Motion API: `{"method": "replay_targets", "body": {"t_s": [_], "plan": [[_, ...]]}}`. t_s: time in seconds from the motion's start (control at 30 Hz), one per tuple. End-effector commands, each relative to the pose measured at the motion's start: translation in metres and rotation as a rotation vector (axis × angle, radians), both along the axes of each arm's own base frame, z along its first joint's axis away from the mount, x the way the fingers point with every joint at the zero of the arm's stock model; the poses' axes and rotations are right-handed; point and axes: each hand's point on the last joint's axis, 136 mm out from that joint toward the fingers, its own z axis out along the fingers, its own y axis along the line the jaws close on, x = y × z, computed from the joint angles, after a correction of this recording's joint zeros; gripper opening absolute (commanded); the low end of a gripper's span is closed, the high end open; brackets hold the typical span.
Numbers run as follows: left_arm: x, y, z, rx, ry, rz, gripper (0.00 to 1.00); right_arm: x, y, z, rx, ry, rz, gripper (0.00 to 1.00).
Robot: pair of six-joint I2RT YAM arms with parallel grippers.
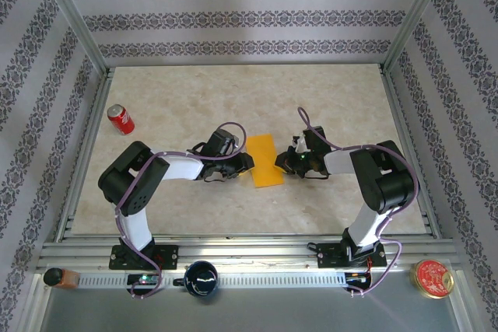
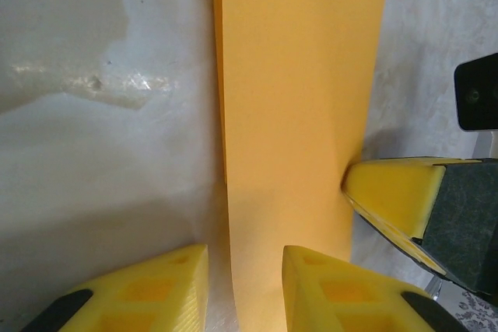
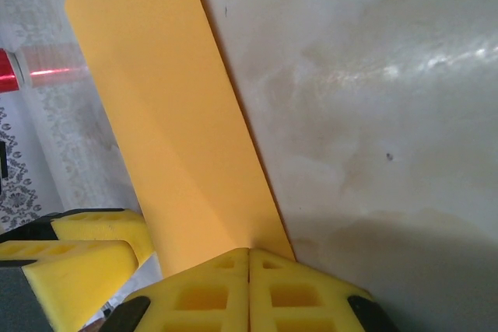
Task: Fold a paper plane with a square sheet of paper (pick it up from the middle)
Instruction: Third fold the triangle at the center of the table.
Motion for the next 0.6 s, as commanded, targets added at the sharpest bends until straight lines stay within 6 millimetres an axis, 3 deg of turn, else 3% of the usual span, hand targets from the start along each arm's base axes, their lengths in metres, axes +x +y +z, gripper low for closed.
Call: {"method": "replay_targets", "body": {"t_s": [0.0,0.57], "plan": [[0.01,-0.0071,0.0036,-0.034,-0.015,0.005,0.3,-0.0272,-0.019,-0.0313,-0.11,0.13,-0.038,0.09],[0.0118,-0.0067,0.0086,-0.047,-0.04,0.015,0.14,-0.0275,-0.0186,-0.0283,-0.106,0.116,-0.032,0.09]]}}
